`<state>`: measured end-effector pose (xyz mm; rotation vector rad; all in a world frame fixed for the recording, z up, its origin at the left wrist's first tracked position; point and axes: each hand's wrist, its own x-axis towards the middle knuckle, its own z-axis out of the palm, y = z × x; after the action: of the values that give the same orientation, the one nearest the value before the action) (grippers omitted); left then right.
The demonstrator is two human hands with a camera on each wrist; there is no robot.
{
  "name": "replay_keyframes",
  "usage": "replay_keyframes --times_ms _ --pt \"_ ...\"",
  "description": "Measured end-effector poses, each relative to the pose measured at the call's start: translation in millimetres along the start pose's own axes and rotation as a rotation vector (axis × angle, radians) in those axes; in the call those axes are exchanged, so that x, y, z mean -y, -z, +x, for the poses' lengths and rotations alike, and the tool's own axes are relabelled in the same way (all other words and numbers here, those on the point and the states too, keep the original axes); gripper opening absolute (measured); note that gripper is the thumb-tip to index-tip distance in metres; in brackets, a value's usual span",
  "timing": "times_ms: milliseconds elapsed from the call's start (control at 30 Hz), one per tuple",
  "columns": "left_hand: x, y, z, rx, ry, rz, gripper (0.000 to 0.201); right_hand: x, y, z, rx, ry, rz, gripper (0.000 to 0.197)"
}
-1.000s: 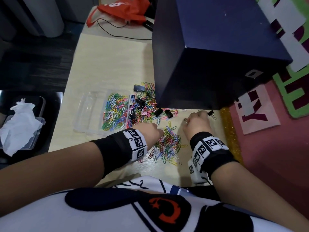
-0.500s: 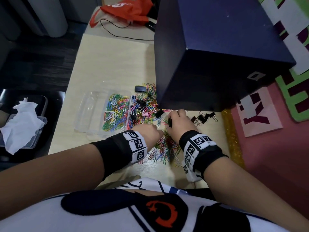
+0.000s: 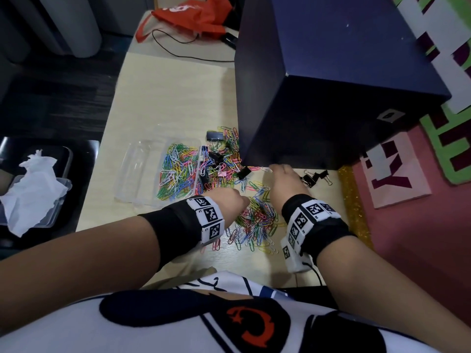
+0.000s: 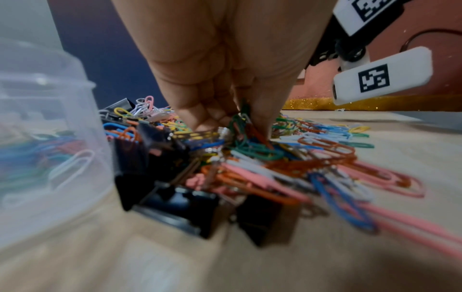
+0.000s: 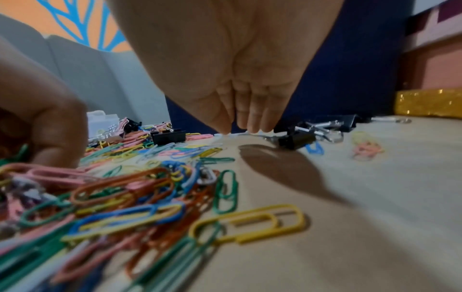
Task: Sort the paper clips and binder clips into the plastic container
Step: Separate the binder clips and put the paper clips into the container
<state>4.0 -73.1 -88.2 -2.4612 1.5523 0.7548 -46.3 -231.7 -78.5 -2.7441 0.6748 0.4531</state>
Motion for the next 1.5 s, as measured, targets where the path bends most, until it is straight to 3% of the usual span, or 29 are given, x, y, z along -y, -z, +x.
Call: replay_keyframes --times_ms 167,367,500,567,667,900,1067,1367,1500 --pt "4 2 2 -0.009 0.022 -0.035 0.028 4 -6 -12 0.084 0.080 -0.042 0.072" --pt "9 12 5 -0.007 0.045 -0.054 0.030 2 -27 -42 0.032 0.169 0.048 0.051" --pt "12 12 3 -0.022 0.061 -0.092 0.023 -7 -10 -36 -0.069 -0.100 0.046 0.030" --pt "12 11 1 -0.029 0.059 -0.100 0.022 -17 0 -38 -0.138 -0.263 -0.040 0.032" --pt "9 9 0 -0.025 0.052 -0.091 0.021 -29 0 -47 -0.057 -0.421 -0.118 0.039" --pt "6 12 2 -0.024 0.051 -0.088 0.021 -4 -29 -53 0.179 -0.276 -0.269 0.042" --pt "7 14 0 -0.026 0.059 -0.096 0.022 0 -16 -53 0.084 -0.289 -0.200 0.049" --pt "7 15 -5 -0.044 0.075 -0.114 0.023 16 -25 -59 0.112 -0.121 -0.323 0.063" --pt "9 16 -8 -0.063 0.079 -0.133 0.023 17 -18 -56 0.092 -0.102 -0.329 0.046"
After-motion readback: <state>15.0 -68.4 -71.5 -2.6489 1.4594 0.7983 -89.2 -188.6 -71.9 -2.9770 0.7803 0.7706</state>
